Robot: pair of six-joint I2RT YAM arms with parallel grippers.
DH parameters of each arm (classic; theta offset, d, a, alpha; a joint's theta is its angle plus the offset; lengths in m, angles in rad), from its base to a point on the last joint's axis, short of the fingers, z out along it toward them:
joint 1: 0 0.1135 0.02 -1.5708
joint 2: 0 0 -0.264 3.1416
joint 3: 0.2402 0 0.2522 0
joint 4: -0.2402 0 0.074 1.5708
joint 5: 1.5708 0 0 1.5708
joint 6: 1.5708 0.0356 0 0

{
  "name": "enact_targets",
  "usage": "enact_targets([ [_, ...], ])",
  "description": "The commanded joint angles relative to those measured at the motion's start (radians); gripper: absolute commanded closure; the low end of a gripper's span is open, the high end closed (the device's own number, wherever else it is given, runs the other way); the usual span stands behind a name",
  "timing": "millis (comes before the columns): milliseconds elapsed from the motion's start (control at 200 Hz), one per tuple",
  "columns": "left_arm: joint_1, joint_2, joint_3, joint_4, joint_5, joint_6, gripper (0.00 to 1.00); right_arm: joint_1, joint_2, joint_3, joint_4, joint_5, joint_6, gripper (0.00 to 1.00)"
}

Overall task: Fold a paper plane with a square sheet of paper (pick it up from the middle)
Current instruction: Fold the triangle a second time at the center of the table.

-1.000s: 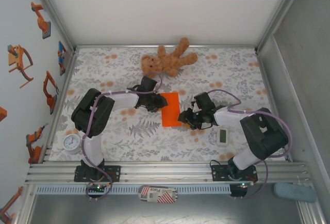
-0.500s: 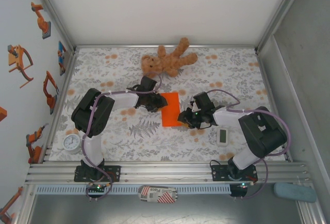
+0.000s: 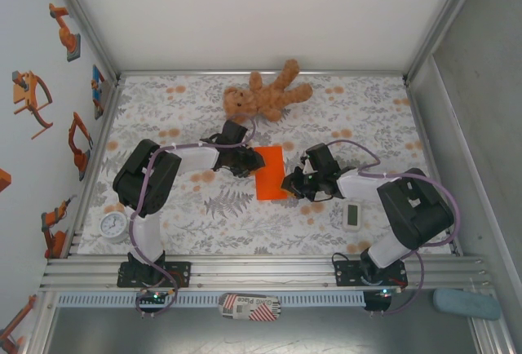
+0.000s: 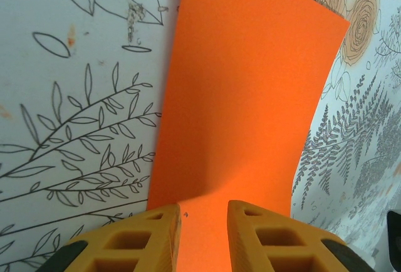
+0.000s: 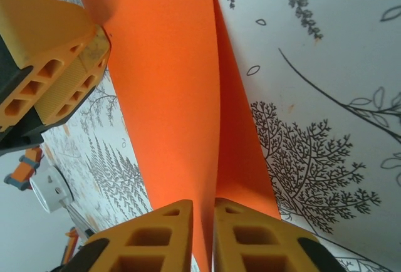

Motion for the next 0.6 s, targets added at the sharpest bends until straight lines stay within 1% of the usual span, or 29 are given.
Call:
enact_targets([
  [0, 0.001, 0.042, -0.005, -0.071, -0.009, -0.005, 0.72, 0.007, -0.003, -0.012, -0.018, 0.014, 0.007, 0.88],
  [125, 0.003, 0.042, 0.007, -0.075, -0.006, 0.0, 0.72, 0.007, -0.013, -0.013, -0.035, 0.018, 0.009, 0.91],
  [290, 0.003, 0.034, 0.026, -0.085, 0.004, 0.004, 0.72, 0.007, -0.03, -0.012, -0.059, 0.03, 0.005, 1.0],
  [371, 0.009, 0.003, 0.05, -0.071, 0.025, 0.001, 0.72, 0.007, -0.034, -0.009, -0.062, 0.031, 0.007, 1.0],
  [461, 0.007, -0.035, 0.089, -0.082, 0.0, 0.021, 0.71, 0.007, -0.039, -0.005, -0.069, 0.034, 0.004, 1.0],
  [526, 0.01, -0.034, 0.105, -0.098, -0.022, 0.034, 0.71, 0.006, -0.044, -0.002, -0.071, 0.035, 0.005, 1.0],
  [596, 0.018, -0.006, 0.112, -0.106, -0.017, 0.038, 0.71, 0.007, -0.046, 0.002, -0.07, 0.033, 0.003, 1.0],
])
